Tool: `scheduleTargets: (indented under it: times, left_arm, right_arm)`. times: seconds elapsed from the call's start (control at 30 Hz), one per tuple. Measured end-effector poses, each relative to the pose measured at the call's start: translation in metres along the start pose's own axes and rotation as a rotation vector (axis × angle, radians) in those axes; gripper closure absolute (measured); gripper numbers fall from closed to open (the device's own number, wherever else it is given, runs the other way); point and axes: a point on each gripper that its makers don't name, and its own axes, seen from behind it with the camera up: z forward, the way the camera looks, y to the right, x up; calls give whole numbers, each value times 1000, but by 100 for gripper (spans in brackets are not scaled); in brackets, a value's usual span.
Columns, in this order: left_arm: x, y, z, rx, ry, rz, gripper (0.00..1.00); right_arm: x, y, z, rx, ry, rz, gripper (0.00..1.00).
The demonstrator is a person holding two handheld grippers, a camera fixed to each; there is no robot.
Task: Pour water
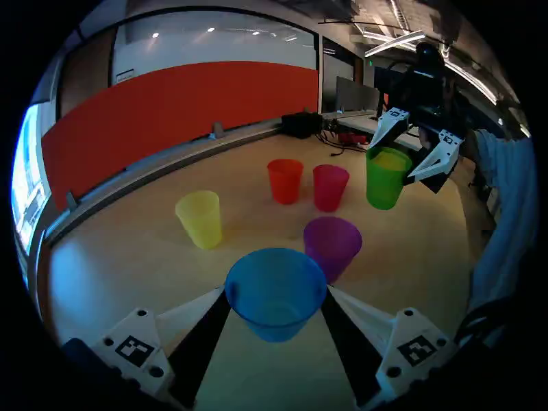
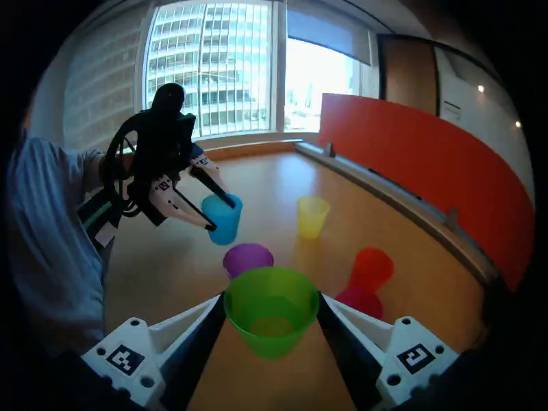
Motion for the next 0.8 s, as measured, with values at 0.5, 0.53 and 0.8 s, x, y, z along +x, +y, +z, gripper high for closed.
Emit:
scheduleTargets:
  times: [0.5, 0.53, 0.8]
  left_arm:
    - [-26, -4, 7, 2, -31, -32, 12]
    - [-28, -4, 7, 2, -32, -33, 12]
    - [-38, -3, 9, 8, -46, -28, 12]
  right_arm:
    - [-27, 5, 9, -13, -59, -5, 7]
    - [-28, 5, 9, -14, -62, -4, 7]
    - [-35, 9, 14, -27, -76, -8, 7]
